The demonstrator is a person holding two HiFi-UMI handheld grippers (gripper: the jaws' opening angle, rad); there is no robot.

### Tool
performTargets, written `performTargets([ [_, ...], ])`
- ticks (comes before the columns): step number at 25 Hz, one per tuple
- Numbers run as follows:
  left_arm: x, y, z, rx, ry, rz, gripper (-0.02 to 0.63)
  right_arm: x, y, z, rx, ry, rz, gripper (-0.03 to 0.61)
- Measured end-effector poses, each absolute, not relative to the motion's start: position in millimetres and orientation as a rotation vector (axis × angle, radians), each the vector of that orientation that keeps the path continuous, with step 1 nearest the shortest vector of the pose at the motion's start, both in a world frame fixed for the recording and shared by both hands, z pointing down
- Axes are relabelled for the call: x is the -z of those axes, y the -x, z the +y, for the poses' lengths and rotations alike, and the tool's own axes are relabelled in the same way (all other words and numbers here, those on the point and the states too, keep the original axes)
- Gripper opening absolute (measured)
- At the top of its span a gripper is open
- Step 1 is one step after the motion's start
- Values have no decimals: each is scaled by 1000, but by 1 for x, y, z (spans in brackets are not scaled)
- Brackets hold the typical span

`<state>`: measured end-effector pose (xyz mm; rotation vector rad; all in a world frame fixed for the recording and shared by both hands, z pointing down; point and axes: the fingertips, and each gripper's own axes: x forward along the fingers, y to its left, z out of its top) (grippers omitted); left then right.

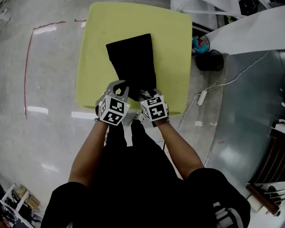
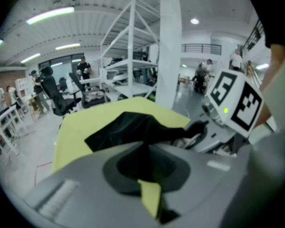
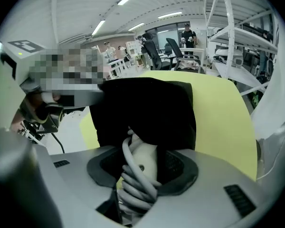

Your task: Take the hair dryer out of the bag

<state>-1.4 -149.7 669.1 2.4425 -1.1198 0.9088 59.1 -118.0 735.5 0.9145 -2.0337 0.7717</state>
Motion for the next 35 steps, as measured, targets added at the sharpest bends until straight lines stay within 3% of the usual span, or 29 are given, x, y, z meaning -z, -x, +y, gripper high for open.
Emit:
performTargets([
  [16,-664,5,-155,-923,-2389,-1089,15,-725,-80,-71,-713,-728,-2103,175],
  [35,-673,26,-166,-922,-2354,-1279,17,-670,-99,-22,-886,-538,-2350,173],
])
